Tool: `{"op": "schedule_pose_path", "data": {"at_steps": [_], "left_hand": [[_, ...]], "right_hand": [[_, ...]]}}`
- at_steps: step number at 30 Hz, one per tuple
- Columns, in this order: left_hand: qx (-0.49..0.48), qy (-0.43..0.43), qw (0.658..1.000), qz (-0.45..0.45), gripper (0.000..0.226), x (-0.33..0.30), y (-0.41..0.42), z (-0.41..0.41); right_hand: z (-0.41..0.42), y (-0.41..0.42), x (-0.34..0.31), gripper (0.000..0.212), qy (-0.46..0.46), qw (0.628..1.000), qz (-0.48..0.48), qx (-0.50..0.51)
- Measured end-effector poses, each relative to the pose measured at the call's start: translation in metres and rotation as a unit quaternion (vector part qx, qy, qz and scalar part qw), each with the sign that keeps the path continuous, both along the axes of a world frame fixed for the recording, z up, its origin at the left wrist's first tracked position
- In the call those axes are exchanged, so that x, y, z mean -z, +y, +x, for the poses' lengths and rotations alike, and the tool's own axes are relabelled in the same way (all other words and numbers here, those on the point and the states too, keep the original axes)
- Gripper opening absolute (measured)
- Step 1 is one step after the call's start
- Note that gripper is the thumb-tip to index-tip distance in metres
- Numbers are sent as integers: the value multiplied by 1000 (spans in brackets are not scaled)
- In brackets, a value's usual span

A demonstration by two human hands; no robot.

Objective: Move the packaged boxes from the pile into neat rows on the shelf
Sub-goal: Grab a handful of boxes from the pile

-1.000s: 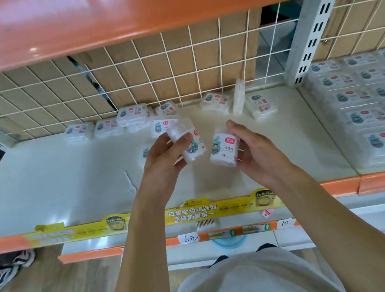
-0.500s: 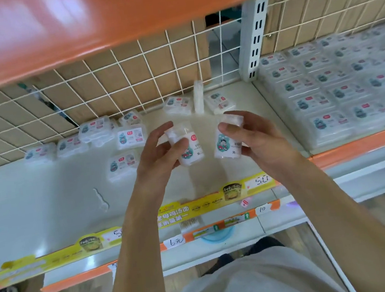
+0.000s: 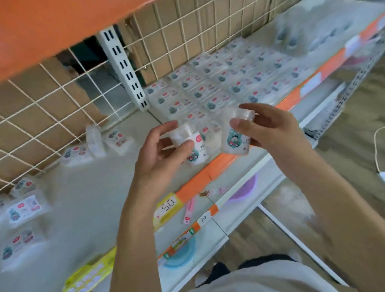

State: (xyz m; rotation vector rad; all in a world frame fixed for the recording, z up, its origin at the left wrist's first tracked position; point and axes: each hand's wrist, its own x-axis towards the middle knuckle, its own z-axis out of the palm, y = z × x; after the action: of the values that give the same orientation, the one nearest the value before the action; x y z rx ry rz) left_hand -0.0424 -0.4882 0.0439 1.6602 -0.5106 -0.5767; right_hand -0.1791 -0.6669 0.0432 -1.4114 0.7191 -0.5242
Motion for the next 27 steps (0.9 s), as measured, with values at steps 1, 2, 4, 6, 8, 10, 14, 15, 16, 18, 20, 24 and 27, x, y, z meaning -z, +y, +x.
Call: {"op": "schedule_pose_path", "data": {"at_steps": [1,2,4,6,8,10,14,15,16,18,20,24,27], "left_hand": [[7,-2,1000,-1,40,0,-15,-7],[13,-2,1000,-4,40,0,-31,-13],[28,5,1000,-9,40,-2,-65,-29],[49,14,999,-11,40,-1,-98,-46],[64,21,998,-9,40,1,-131,-63],[75,20,997,-5,41,3,-164,-82],[97,38,995,-10,42,9,-222,-115],[103,36,994,-9,41,11,-235,-122],[110,34,993,-7,41,14,-247,-128],[123,37,992,-4,42,17,-271,-137],[138,38,990,0,43,18,-294,-141],[159,29,987,5,44,16,-342,-137],[158,21,987,-4,47,11,-371,-126]], "right_hand": [[-11,-13,0,44,1,1000,3,11],[-22,-27,0,44,2,1000,5,19],[-44,-55,-1,44,8,1000,3,30],[-66,-84,-2,43,4,999,8,40],[-88,-111,-2,42,3,999,10,48],[-108,-140,0,41,15,998,-1,53],[-144,-193,5,41,24,998,-4,60],[-153,-205,7,42,27,998,-4,63],[-161,-216,9,42,29,997,-4,68],[-176,-236,11,41,30,996,-1,84],[-186,-256,13,43,30,995,4,98],[-190,-301,14,42,19,993,18,115],[-181,-330,13,45,17,992,3,123]]}}
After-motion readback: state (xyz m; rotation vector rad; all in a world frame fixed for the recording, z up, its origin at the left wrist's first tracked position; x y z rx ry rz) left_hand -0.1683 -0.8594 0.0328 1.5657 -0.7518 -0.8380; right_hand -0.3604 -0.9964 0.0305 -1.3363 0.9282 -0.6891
